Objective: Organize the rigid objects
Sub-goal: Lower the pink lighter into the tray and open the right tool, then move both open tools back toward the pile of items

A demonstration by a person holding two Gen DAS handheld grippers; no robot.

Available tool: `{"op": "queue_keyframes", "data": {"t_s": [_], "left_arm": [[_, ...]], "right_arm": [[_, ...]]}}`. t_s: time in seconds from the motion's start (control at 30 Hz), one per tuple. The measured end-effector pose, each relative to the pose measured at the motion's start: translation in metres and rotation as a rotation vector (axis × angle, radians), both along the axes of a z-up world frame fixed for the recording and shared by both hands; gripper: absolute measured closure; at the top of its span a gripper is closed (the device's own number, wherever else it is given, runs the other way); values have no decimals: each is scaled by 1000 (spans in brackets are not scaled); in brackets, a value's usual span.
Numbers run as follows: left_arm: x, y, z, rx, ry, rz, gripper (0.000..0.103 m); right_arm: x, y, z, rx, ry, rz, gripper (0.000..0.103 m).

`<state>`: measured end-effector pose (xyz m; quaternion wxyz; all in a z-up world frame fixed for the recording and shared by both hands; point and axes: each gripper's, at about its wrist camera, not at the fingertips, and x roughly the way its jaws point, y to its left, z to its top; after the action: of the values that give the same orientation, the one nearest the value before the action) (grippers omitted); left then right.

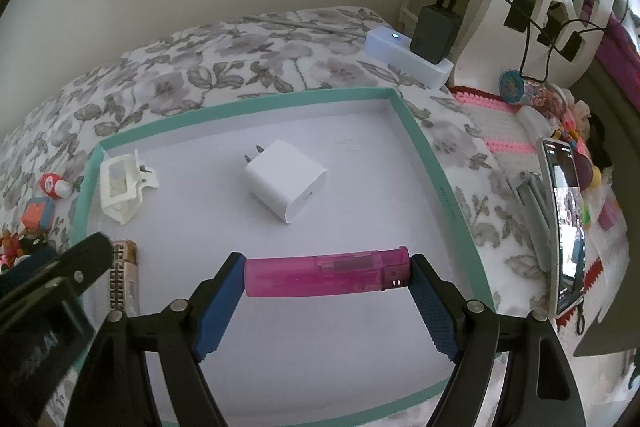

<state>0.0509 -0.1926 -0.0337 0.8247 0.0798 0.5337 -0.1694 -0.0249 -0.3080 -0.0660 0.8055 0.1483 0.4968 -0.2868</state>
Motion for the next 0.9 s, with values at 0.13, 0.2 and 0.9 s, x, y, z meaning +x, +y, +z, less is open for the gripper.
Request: {"op": "queue_keyframes", "data": {"t_s": [0.13,0.2,0.9], "left_arm": [[3,4,1,12,-6,23,40],[4,7,1,16,-12,36,36],[18,41,6,44,-81,186,9]], "right_arm": [[1,1,0,1,2,5,20],[1,2,-1,0,1,10,20],[4,12,4,-72,-35,50,0]]}}
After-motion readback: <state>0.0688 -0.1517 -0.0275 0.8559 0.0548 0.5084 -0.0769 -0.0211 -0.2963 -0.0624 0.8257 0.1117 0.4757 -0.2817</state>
